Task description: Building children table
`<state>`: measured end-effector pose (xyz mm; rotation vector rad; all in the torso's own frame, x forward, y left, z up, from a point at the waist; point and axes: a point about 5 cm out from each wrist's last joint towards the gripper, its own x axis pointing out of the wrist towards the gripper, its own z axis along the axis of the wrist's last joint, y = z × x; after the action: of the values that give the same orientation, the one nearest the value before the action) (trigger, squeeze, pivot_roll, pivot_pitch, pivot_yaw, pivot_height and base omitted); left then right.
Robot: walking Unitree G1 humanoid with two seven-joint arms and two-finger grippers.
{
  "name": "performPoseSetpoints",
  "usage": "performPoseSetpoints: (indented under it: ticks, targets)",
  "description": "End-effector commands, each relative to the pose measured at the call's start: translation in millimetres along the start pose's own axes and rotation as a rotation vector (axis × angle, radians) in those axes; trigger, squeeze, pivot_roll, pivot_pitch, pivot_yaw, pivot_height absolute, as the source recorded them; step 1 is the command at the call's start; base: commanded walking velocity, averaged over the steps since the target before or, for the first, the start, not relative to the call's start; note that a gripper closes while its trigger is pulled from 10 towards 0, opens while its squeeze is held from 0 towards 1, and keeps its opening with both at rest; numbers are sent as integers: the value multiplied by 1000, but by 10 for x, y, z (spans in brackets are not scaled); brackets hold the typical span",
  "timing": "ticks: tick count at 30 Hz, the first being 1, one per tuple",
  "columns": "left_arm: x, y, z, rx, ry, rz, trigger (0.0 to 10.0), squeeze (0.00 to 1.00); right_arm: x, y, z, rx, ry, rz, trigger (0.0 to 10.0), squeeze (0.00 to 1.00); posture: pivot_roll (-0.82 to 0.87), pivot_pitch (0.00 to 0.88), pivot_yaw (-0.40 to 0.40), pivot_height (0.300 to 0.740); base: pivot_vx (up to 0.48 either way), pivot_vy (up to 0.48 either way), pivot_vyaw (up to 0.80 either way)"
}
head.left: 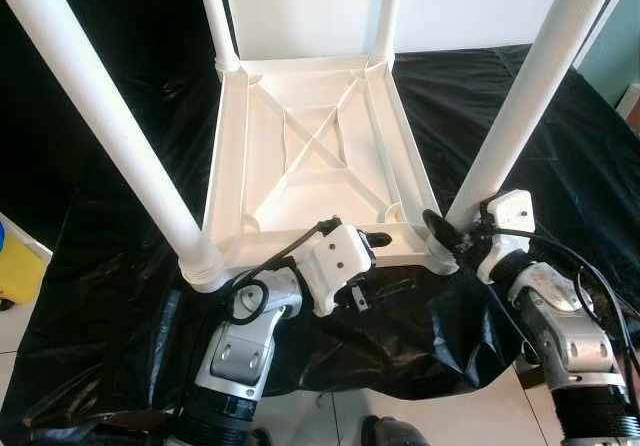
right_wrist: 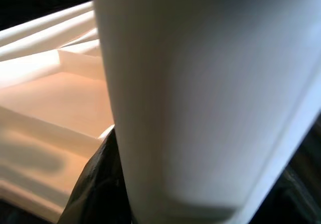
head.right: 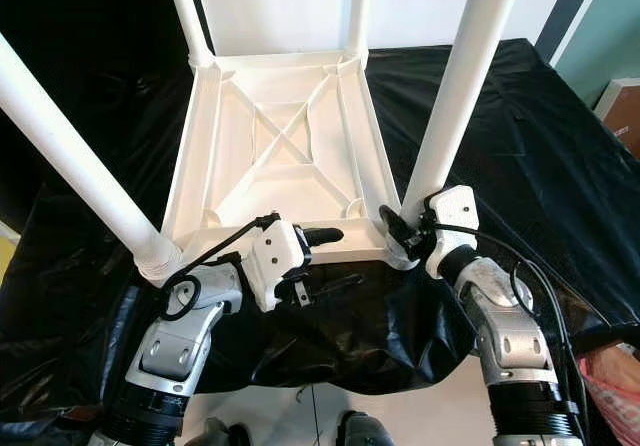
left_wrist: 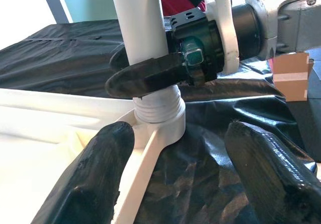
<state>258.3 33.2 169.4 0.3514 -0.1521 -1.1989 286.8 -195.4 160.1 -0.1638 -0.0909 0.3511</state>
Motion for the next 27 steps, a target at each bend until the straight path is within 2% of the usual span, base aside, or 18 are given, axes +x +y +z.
performPoseSetpoints:
  ticks: [1,5,8,12,14,16,19,27]
  targets:
    - [-4,53,-35,-14,11,169,10000,0,-27,70,-76,23,49,-55,10000,0,-158,127,42,740,0,0,0]
    - [3,49,-34,-14,9,163,10000,0,-41,137,-66,64,44,-119,10000,0,-161,123,44,740,0,0,0]
    - [13,42,-32,-12,8,151,10000,0,-63,281,-87,76,68,-223,10000,0,-163,120,47,740,0,0,0]
    - [21,39,-27,-9,6,145,10000,0,-70,336,-94,84,71,-301,10000,0,-162,118,47,740,0,0,0]
    - [25,38,-25,-6,6,142,10000,0,-84,389,-104,93,76,-384,10000,0,-157,115,44,740,0,0,0]
    - [25,38,-25,-6,6,142,10000,0,-84,389,-104,93,76,-384,10000,0,-157,115,44,740,0,0,0]
    - [19,33,-24,-7,6,143,10000,0,-84,510,-104,146,91,-475,10000,0,-150,113,39,740,0,0,0]
    - [20,19,-24,-10,6,141,10000,0,-79,581,-73,167,92,-498,10000,0,-153,110,43,740,0,0,0]
